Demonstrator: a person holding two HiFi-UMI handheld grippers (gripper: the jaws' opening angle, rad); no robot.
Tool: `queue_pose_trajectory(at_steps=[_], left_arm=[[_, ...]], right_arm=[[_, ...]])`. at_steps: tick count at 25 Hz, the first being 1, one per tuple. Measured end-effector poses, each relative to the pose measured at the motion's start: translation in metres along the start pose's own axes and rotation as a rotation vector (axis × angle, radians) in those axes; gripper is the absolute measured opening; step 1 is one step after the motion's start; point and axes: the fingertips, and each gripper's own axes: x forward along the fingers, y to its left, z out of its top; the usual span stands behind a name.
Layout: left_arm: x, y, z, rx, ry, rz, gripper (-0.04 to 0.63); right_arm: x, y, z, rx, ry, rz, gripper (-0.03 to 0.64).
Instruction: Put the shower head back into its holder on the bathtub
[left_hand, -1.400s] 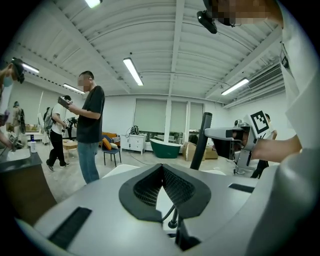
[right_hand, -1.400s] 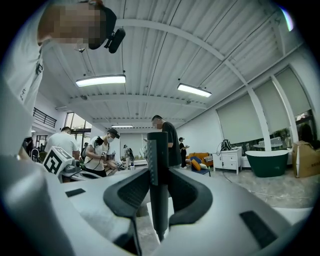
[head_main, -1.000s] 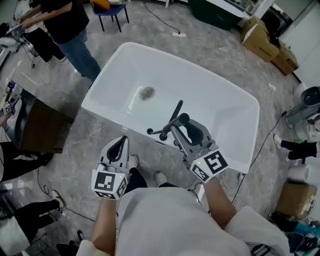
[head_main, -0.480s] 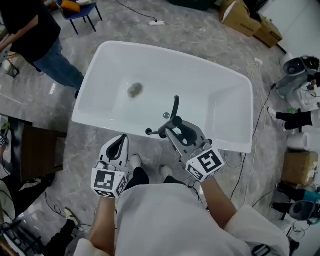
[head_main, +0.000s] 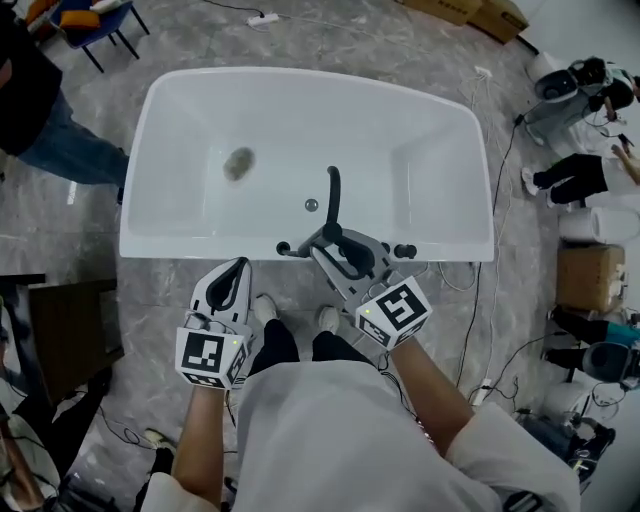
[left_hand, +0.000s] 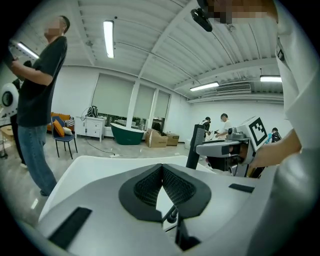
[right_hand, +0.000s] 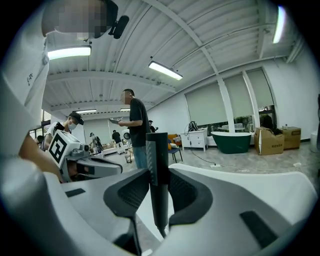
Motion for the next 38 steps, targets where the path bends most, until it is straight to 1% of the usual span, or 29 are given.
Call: queue_pose_trajectory(at_steps=[2, 5, 10, 16, 20, 23, 28, 35, 38], left_arm=[[0.004, 0.01, -0.01, -0.007, 0.014, -0.013, 0.011], [0.012, 0.012, -0.021, -0.009, 0.034, -0.018, 0.011], [0.022, 0.021, -0.04, -0.022, 0.053, -0.001, 0.011], [0.024, 0.021, -0.057, -0.039, 0.06, 0.014, 0.011], [0.031, 0.021, -0.071, -0.036, 0.074, -0.001, 0.011], [0.034, 0.024, -0.082, -0.037, 0.087, 0.002, 0.011], [0.04, 0.028, -0.096, -0.05, 0.1, 0.012, 0.011], [0.05, 0.032, -0.113, -0.062, 0.118, 0.015, 0.011], [0.054, 0.036, -0.116, -0.065, 0.116, 0.019, 0.011]], right_arm=[[0.014, 0.003, -0.007, 0.01, 0.006, -0.002, 0.128], [0.021, -0.002, -0.018, 0.029, 0.014, -0.005, 0.129], [0.035, -0.008, -0.046, 0.016, 0.057, -0.021, 0.129], [0.045, -0.011, -0.078, 0.029, 0.098, -0.028, 0.129], [0.054, -0.016, -0.094, 0.051, 0.101, -0.04, 0.129], [0.062, -0.02, -0.108, 0.059, 0.113, -0.051, 0.129], [0.072, -0.025, -0.132, 0.068, 0.142, -0.077, 0.129], [0.085, -0.028, -0.165, 0.066, 0.191, -0.086, 0.129], [0.09, -0.028, -0.173, 0.07, 0.198, -0.092, 0.129]])
